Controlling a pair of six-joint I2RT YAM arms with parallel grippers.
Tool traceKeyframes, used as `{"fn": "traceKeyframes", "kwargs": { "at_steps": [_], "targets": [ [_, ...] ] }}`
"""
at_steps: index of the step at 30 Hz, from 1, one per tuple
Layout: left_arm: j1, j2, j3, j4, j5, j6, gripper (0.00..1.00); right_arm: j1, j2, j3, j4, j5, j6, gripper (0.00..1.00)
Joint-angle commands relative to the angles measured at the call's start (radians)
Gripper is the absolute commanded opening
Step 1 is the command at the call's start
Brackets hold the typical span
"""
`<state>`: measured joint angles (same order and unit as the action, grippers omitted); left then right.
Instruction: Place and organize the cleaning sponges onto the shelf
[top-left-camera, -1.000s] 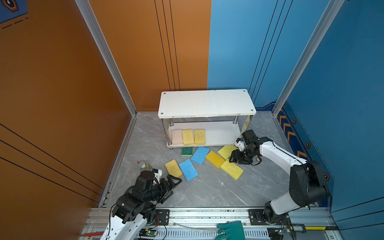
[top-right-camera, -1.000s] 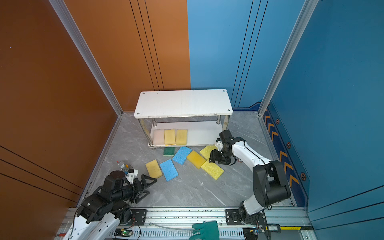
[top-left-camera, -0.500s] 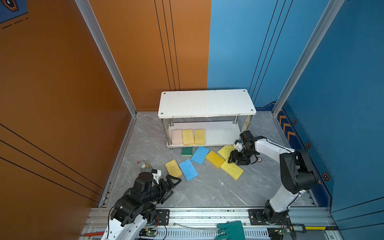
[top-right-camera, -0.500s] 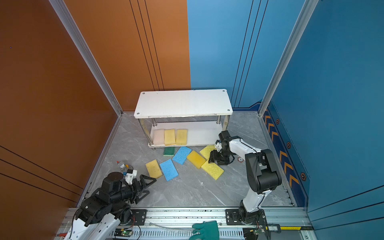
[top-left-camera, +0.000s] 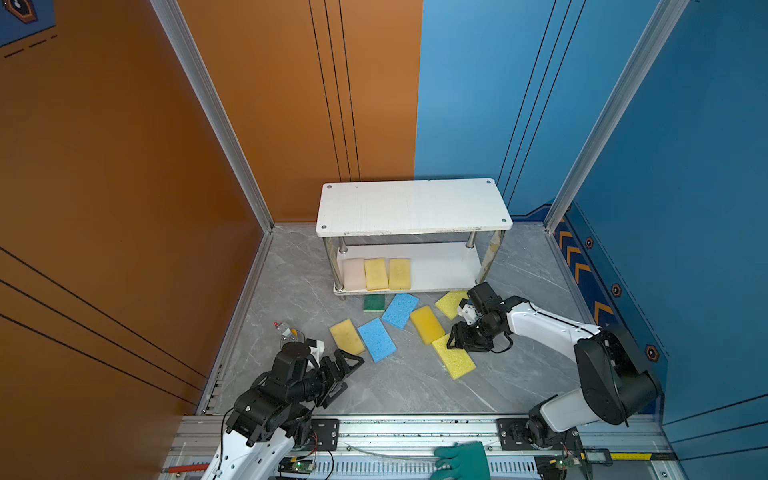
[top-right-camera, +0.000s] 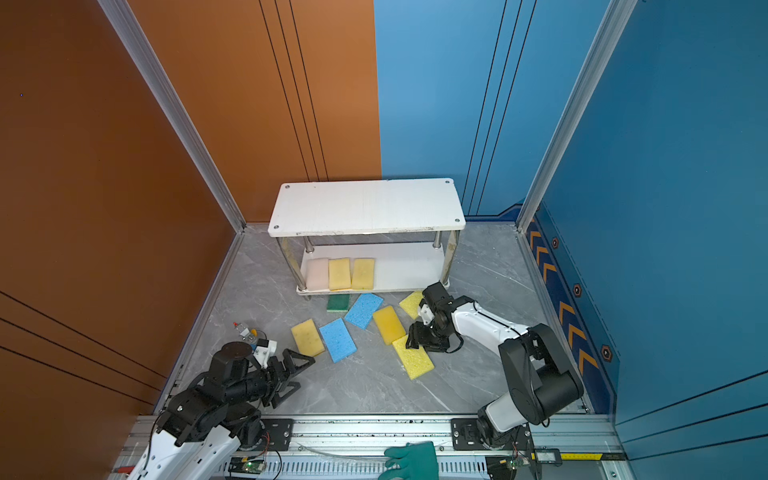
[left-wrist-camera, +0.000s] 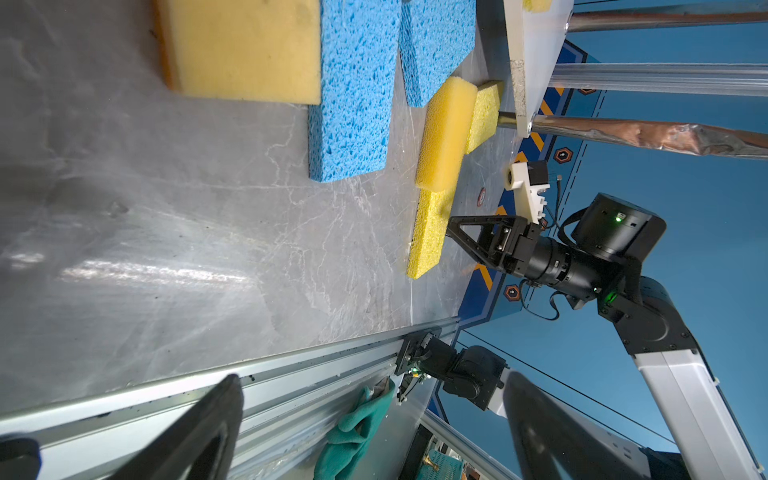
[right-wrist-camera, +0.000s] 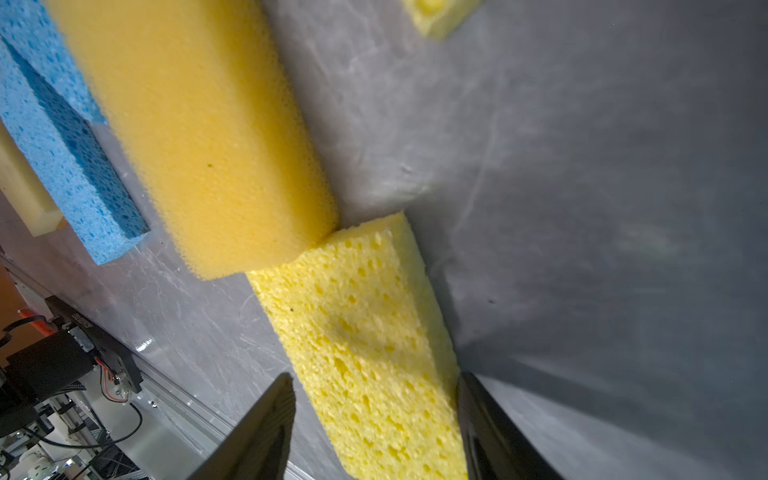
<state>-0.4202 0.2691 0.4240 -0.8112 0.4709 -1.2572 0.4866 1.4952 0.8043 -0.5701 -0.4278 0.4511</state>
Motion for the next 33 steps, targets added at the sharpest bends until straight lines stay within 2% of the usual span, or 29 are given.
{"fn": "traceKeyframes", "kwargs": {
  "at_steps": [1, 8, 13, 21, 26, 30, 33],
  "targets": [
    [-0.007, 0.017, -0.005, 0.02, -0.014, 0.021, 0.98, 0.064, -0.021, -0.021, 0.026, 0.126, 0.076, 0.6],
    [-0.02, 0.041, -0.007, 0.044, -0.028, 0.018, 0.98, 0.161, -0.05, -0.052, 0.053, 0.172, 0.129, 0.56],
    [-0.058, 0.083, -0.013, 0.099, -0.046, 0.006, 0.98, 0.167, -0.059, -0.09, 0.062, 0.179, 0.136, 0.55],
    [-0.15, 0.174, -0.013, 0.191, -0.11, -0.006, 0.98, 0.157, -0.085, -0.117, 0.067, 0.187, 0.138, 0.45],
    [-0.191, 0.219, -0.022, 0.245, -0.133, -0.017, 0.98, 0.155, -0.093, -0.128, 0.07, 0.185, 0.139, 0.36],
    [-0.209, 0.242, -0.025, 0.278, -0.143, -0.022, 0.98, 0.153, -0.108, -0.128, 0.07, 0.187, 0.141, 0.22],
    [-0.217, 0.257, -0.025, 0.295, -0.149, -0.024, 0.98, 0.15, -0.124, -0.125, 0.069, 0.185, 0.142, 0.16]
  ]
}}
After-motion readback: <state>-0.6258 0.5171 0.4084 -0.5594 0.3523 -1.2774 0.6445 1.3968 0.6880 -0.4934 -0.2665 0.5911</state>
